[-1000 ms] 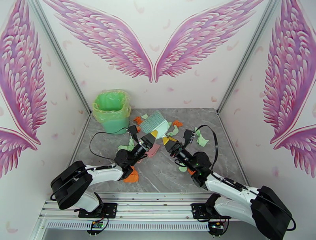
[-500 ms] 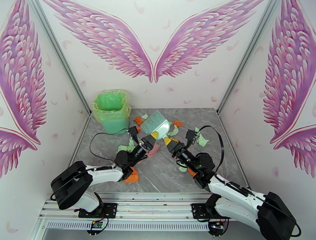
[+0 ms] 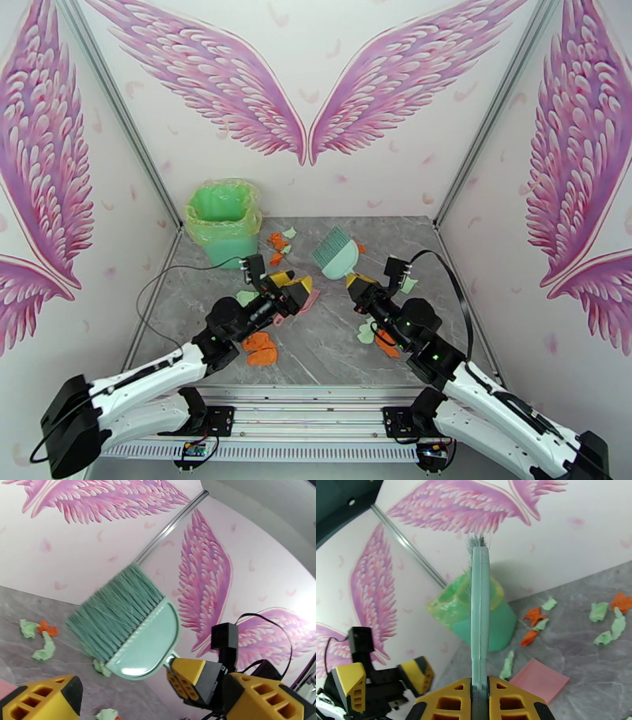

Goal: Sweep away the paper scraps from the table

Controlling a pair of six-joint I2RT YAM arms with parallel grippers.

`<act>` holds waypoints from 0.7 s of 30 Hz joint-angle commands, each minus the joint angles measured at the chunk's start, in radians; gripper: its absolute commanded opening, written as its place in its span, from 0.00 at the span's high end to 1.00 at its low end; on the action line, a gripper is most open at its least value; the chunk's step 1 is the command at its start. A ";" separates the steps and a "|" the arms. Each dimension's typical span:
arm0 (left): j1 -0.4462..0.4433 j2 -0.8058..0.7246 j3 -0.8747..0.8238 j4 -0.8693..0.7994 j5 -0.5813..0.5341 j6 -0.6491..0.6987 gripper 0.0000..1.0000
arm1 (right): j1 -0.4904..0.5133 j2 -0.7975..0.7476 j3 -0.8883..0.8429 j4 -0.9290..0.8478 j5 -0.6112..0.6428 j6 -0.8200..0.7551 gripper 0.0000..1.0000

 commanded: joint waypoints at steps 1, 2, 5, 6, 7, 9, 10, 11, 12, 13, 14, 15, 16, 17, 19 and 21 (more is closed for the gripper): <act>0.019 -0.120 -0.001 -0.404 -0.209 0.187 0.01 | -0.005 -0.021 0.061 -0.231 0.110 -0.088 1.00; 0.037 -0.153 -0.010 -0.447 -0.225 0.211 0.01 | -0.006 -0.021 0.071 -0.268 0.127 -0.099 1.00; 0.101 -0.189 -0.008 -0.558 -0.187 0.265 0.01 | -0.006 -0.022 0.097 -0.358 0.158 -0.120 1.00; 0.126 -0.180 0.005 -0.597 -0.166 0.270 0.01 | -0.007 -0.020 0.104 -0.384 0.160 -0.125 1.00; 0.144 -0.167 0.012 -0.625 -0.147 0.279 0.01 | -0.007 -0.019 0.109 -0.403 0.165 -0.127 1.00; 0.168 -0.125 0.028 -0.669 -0.113 0.304 0.02 | -0.007 -0.014 0.118 -0.441 0.174 -0.133 1.00; 0.174 -0.103 0.034 -0.685 -0.104 0.318 0.03 | -0.007 -0.011 0.122 -0.453 0.180 -0.133 1.00; 0.176 -0.075 0.042 -0.698 -0.096 0.334 0.04 | -0.007 -0.007 0.127 -0.472 0.186 -0.134 1.00; 0.177 -0.044 0.048 -0.710 -0.092 0.348 0.05 | -0.007 0.000 0.133 -0.484 0.189 -0.137 1.00; 0.176 -0.017 0.053 -0.718 -0.090 0.358 0.06 | -0.007 0.007 0.139 -0.496 0.192 -0.137 1.00; 0.176 0.015 0.059 -0.725 -0.088 0.368 0.08 | -0.009 0.016 0.146 -0.511 0.192 -0.136 1.00; 0.177 0.050 0.064 -0.733 -0.091 0.375 0.09 | -0.009 0.027 0.154 -0.523 0.193 -0.137 1.00; 0.177 0.077 0.071 -0.740 -0.095 0.381 0.11 | -0.009 0.037 0.160 -0.531 0.192 -0.139 1.00; 0.177 0.107 0.078 -0.748 -0.103 0.387 0.14 | -0.010 0.050 0.170 -0.547 0.195 -0.135 1.00; 0.175 0.156 0.091 -0.766 -0.117 0.403 0.18 | -0.012 0.075 0.181 -0.565 0.189 -0.138 1.00; 0.175 0.206 0.114 -0.790 -0.131 0.423 0.21 | -0.015 0.105 0.187 -0.575 0.174 -0.139 1.00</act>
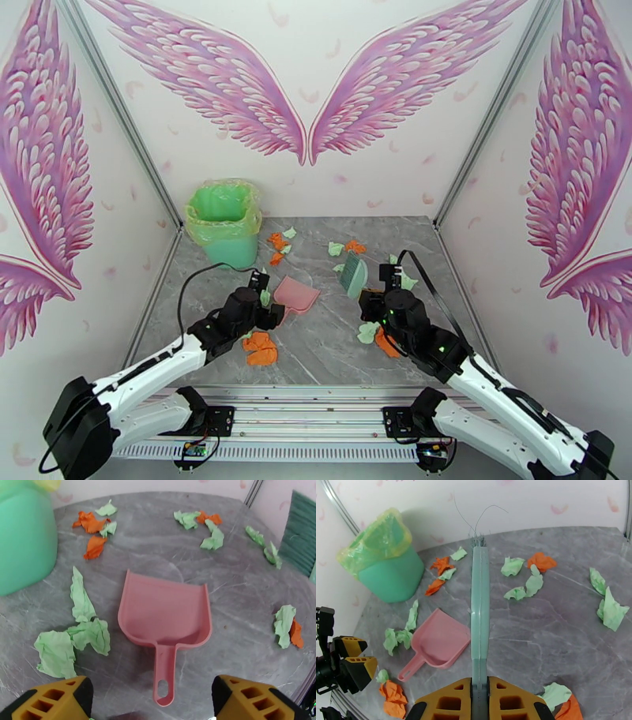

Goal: Sweep away the paper scraps from the table

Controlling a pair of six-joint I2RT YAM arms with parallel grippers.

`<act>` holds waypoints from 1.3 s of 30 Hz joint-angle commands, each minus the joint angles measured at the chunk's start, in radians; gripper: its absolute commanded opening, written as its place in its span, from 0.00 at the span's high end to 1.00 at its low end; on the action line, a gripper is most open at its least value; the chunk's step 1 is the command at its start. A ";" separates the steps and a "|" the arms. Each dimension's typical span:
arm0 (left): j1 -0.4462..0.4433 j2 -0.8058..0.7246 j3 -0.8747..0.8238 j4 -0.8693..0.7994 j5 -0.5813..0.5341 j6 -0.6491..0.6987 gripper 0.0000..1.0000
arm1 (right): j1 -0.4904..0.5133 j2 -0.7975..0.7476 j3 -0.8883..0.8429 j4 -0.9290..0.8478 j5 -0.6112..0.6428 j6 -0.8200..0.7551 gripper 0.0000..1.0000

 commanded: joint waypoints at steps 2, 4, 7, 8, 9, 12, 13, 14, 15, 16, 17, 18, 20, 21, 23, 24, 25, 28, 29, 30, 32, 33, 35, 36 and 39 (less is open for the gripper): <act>0.003 0.074 0.073 -0.070 -0.030 0.069 0.22 | -0.010 0.043 0.037 -0.045 -0.006 -0.013 1.00; 0.004 0.098 0.078 -0.059 -0.023 0.081 0.23 | -0.010 0.055 0.035 -0.039 -0.012 -0.012 1.00; 0.004 0.141 0.095 -0.045 -0.005 0.091 0.25 | -0.011 0.062 0.035 -0.037 -0.009 -0.007 1.00; 0.004 0.158 0.104 -0.044 0.004 0.094 0.26 | -0.013 0.062 0.034 -0.038 -0.006 -0.007 1.00; 0.004 0.176 0.113 -0.045 0.010 0.095 0.27 | -0.014 0.061 0.036 -0.041 -0.005 -0.007 1.00; 0.004 0.211 0.132 -0.048 0.021 0.098 0.32 | -0.015 0.059 0.039 -0.051 -0.004 -0.010 1.00; 0.004 0.216 0.133 -0.046 0.026 0.098 0.33 | -0.016 0.058 0.036 -0.053 -0.003 -0.010 1.00; 0.004 0.221 0.135 -0.044 0.034 0.097 0.34 | -0.017 0.056 0.036 -0.056 -0.001 -0.010 1.00; 0.004 0.224 0.135 -0.043 0.036 0.095 0.34 | -0.017 0.053 0.034 -0.060 -0.001 -0.010 1.00; 0.004 0.227 0.134 -0.041 0.038 0.094 0.34 | -0.019 0.052 0.031 -0.062 -0.001 -0.010 1.00; 0.003 0.233 0.134 -0.040 0.040 0.094 0.34 | -0.019 0.048 0.028 -0.063 -0.002 -0.010 1.00; 0.004 0.240 0.135 -0.040 0.044 0.094 0.34 | -0.021 0.044 0.024 -0.064 0.000 -0.008 1.00; 0.004 0.261 0.137 -0.040 0.055 0.097 0.34 | -0.021 0.041 0.018 -0.061 -0.001 -0.005 1.00; 0.004 0.273 0.139 -0.039 0.066 0.099 0.34 | -0.022 0.041 0.016 -0.061 -0.002 -0.004 1.00; 0.004 0.293 0.139 -0.033 0.080 0.099 0.34 | -0.022 0.041 0.017 -0.057 -0.005 -0.004 1.00; 0.003 0.301 0.136 -0.028 0.081 0.095 0.34 | -0.022 0.043 0.016 -0.056 -0.007 -0.004 1.00; 0.003 0.308 0.133 -0.022 0.081 0.092 0.34 | -0.023 0.043 0.016 -0.057 -0.007 -0.004 1.00; 0.004 0.322 0.118 0.012 0.071 0.079 0.34 | -0.025 0.043 0.015 -0.054 -0.007 -0.005 1.00; 0.004 0.327 0.114 0.023 0.074 0.076 0.34 | -0.025 0.044 0.013 -0.053 -0.009 -0.004 1.00; 0.004 0.336 0.112 0.034 0.078 0.073 0.35 | -0.025 0.044 0.012 -0.051 -0.010 -0.004 1.00; 0.003 0.358 0.116 0.044 0.087 0.072 0.35 | -0.025 0.047 0.011 -0.048 -0.012 -0.003 1.00; 0.003 0.371 0.120 0.048 0.091 0.074 0.35 | -0.025 0.050 0.011 -0.048 -0.012 -0.003 1.00; 0.000 0.394 0.127 0.051 0.093 0.078 0.36 | -0.025 0.051 0.007 -0.045 -0.015 -0.003 1.00; -0.001 0.403 0.132 0.051 0.093 0.080 0.36 | -0.025 0.053 0.007 -0.045 -0.015 -0.002 1.00; -0.002 0.419 0.135 0.052 0.089 0.081 0.37 | -0.027 0.055 0.007 -0.045 -0.015 -0.001 1.00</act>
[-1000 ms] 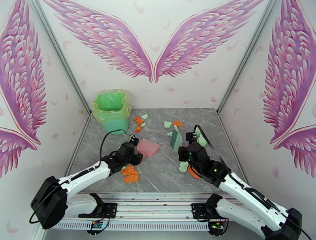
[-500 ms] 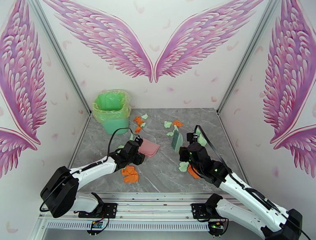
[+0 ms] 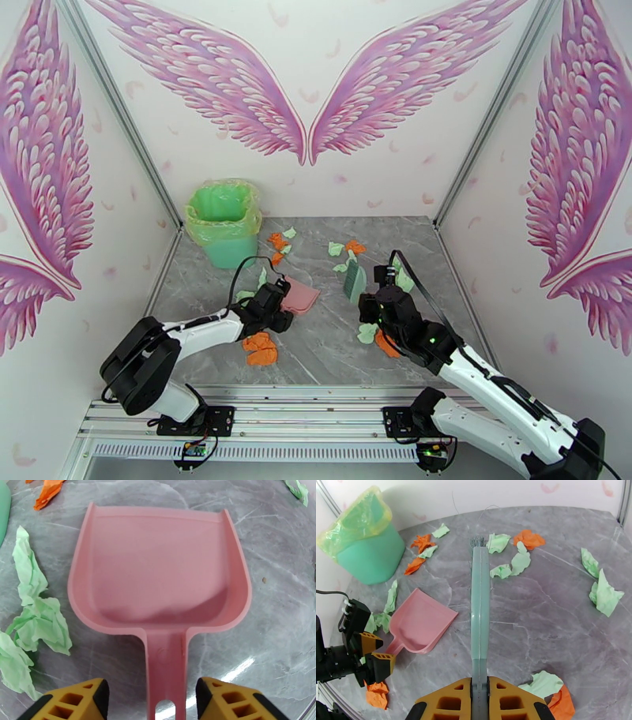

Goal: Sweep away the paper scraps from the table

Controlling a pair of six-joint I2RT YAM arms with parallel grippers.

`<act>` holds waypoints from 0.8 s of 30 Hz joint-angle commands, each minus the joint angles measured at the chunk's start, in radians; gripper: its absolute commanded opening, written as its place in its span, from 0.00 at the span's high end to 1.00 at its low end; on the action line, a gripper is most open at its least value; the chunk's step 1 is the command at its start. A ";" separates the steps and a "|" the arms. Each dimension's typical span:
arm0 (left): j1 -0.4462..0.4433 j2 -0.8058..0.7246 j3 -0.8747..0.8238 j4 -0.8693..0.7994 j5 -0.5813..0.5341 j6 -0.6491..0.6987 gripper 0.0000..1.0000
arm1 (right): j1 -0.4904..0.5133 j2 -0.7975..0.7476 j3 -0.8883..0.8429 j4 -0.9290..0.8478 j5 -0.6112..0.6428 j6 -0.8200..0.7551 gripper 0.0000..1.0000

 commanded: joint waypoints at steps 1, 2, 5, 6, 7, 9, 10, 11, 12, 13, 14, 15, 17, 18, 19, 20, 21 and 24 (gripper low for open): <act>-0.001 0.017 0.026 0.021 0.007 0.000 0.38 | -0.007 -0.003 0.003 0.012 -0.008 0.001 1.00; -0.003 0.019 0.026 0.023 0.006 -0.001 0.38 | -0.008 -0.002 0.001 0.014 -0.008 0.001 1.00; -0.003 0.031 0.026 0.029 0.003 0.000 0.40 | -0.009 -0.001 0.001 0.016 -0.010 0.002 1.00; -0.003 0.035 0.026 0.030 0.000 0.000 0.40 | -0.009 0.001 0.001 0.019 -0.011 0.002 1.00; -0.003 0.038 0.026 0.031 -0.001 0.001 0.41 | -0.009 0.003 0.000 0.021 -0.013 0.003 1.00; -0.004 0.046 0.025 0.036 -0.002 0.001 0.44 | -0.009 0.007 0.001 0.025 -0.017 0.003 1.00; -0.005 0.048 0.025 0.039 0.000 0.002 0.45 | -0.011 0.008 0.000 0.025 -0.018 0.003 1.00; -0.005 0.049 0.025 0.040 0.001 0.002 0.45 | -0.010 0.009 0.001 0.025 -0.019 0.003 1.00; -0.005 0.050 0.025 0.044 0.000 0.002 0.46 | -0.011 0.010 0.002 0.026 -0.019 0.003 1.00; -0.005 0.050 0.024 0.044 -0.002 0.002 0.46 | -0.011 0.011 0.002 0.026 -0.019 0.003 1.00; -0.005 0.052 0.026 0.044 -0.005 0.003 0.47 | -0.010 0.013 0.003 0.026 -0.021 0.002 1.00; -0.004 0.053 0.025 0.046 -0.006 0.004 0.47 | -0.012 0.013 0.006 0.028 -0.024 0.003 1.00; -0.005 0.056 0.027 0.048 -0.008 0.006 0.49 | -0.012 0.015 0.007 0.027 -0.025 0.002 1.00; -0.005 0.057 0.028 0.049 -0.008 0.008 0.51 | -0.012 0.016 0.009 0.028 -0.026 0.002 1.00; -0.005 0.057 0.028 0.051 -0.008 0.008 0.53 | -0.012 0.017 0.011 0.027 -0.027 0.003 1.00; -0.005 0.056 0.029 0.051 -0.007 0.009 0.55 | -0.012 0.018 0.013 0.027 -0.028 0.003 1.00; -0.005 0.059 0.031 0.051 -0.004 0.010 0.59 | -0.014 0.020 0.015 0.026 -0.029 0.002 1.00; -0.005 0.060 0.035 0.048 -0.001 0.014 0.67 | -0.015 0.022 0.019 0.028 -0.032 0.002 1.00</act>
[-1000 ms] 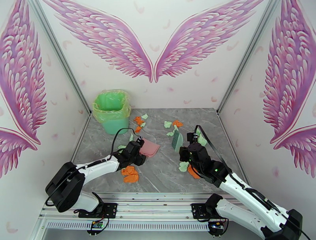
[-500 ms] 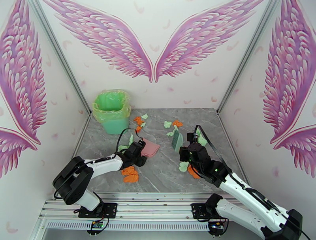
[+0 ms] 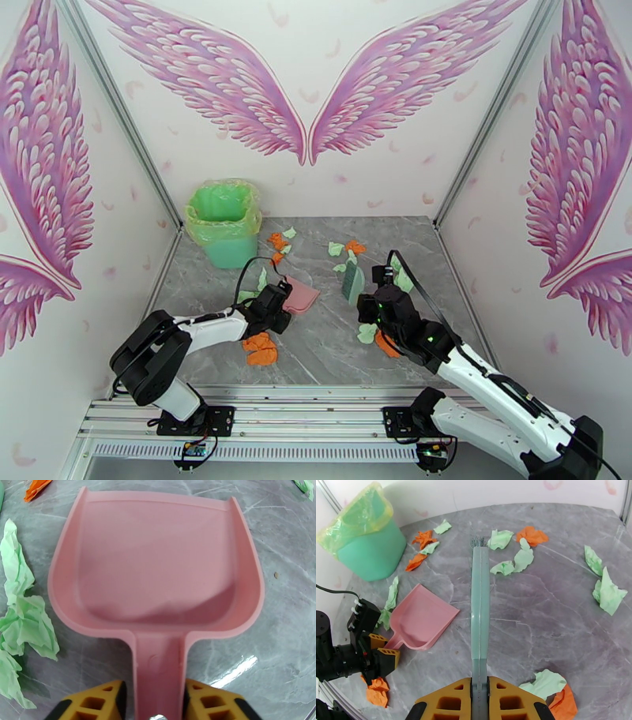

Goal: Sweep away the paper scraps from the table

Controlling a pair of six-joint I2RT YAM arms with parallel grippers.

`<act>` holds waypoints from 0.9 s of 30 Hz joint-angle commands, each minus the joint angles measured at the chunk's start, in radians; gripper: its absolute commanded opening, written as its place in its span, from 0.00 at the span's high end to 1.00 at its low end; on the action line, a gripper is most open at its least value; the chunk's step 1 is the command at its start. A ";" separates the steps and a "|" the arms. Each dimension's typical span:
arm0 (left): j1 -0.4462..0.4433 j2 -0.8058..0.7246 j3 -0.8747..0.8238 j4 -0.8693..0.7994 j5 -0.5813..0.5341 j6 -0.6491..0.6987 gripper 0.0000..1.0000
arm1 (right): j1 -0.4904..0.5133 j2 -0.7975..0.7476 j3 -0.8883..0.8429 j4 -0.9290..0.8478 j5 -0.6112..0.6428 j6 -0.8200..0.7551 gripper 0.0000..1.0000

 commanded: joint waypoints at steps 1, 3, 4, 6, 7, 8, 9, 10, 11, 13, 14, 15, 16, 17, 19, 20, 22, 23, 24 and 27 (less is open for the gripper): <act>-0.004 0.010 0.036 0.008 -0.001 0.009 0.69 | -0.007 0.008 0.020 0.025 -0.011 0.003 1.00; -0.004 0.007 0.041 -0.003 0.006 0.012 0.76 | -0.009 0.011 0.021 0.028 -0.016 0.005 1.00; -0.005 0.004 0.045 -0.010 0.009 0.014 0.78 | -0.010 0.012 0.023 0.028 -0.019 0.004 1.00; -0.006 -0.011 0.053 -0.030 0.018 0.014 0.86 | -0.012 0.015 0.027 0.027 -0.022 0.005 1.00; -0.006 -0.024 0.056 -0.041 0.021 0.012 0.90 | -0.013 0.016 0.030 0.026 -0.025 0.003 1.00; -0.005 -0.041 0.061 -0.057 0.024 0.011 0.95 | -0.012 0.017 0.033 0.023 -0.024 0.003 1.00; -0.005 -0.064 0.067 -0.074 0.026 0.009 0.98 | -0.014 0.019 0.038 0.019 -0.025 0.003 1.00; -0.005 -0.087 0.072 -0.089 0.026 0.008 1.00 | -0.015 0.021 0.043 0.014 -0.027 0.003 1.00; -0.005 -0.116 0.081 -0.110 0.021 0.003 1.00 | -0.016 0.023 0.049 0.009 -0.030 0.003 1.00; -0.005 -0.174 0.105 -0.162 0.003 -0.003 1.00 | -0.019 0.025 0.061 -0.001 -0.039 0.004 1.00; -0.004 -0.206 0.120 -0.192 -0.006 -0.006 1.00 | -0.019 0.028 0.068 -0.009 -0.043 0.005 1.00; -0.002 -0.240 0.134 -0.225 -0.020 -0.009 1.00 | -0.018 0.031 0.076 -0.020 -0.047 0.005 1.00; -0.001 -0.267 0.149 -0.248 -0.032 -0.013 1.00 | -0.020 0.035 0.084 -0.031 -0.051 0.004 1.00; 0.003 -0.301 0.164 -0.278 -0.051 -0.018 1.00 | -0.021 0.041 0.093 -0.041 -0.057 0.005 1.00; 0.014 -0.362 0.187 -0.331 -0.089 -0.027 1.00 | -0.020 0.054 0.108 -0.063 -0.075 0.003 1.00; 0.022 -0.392 0.198 -0.357 -0.107 -0.031 1.00 | -0.022 0.066 0.117 -0.068 -0.095 -0.001 1.00; 0.043 -0.443 0.217 -0.407 -0.138 -0.037 1.00 | -0.022 0.102 0.138 -0.069 -0.162 -0.006 1.00; 0.056 -0.465 0.225 -0.436 -0.153 -0.040 1.00 | -0.022 0.129 0.158 -0.073 -0.203 -0.001 1.00; 0.071 -0.487 0.232 -0.460 -0.166 -0.044 1.00 | -0.021 0.161 0.175 -0.069 -0.254 0.009 1.00; 0.114 -0.542 0.232 -0.511 -0.187 -0.056 1.00 | -0.018 0.255 0.211 -0.010 -0.402 0.064 1.00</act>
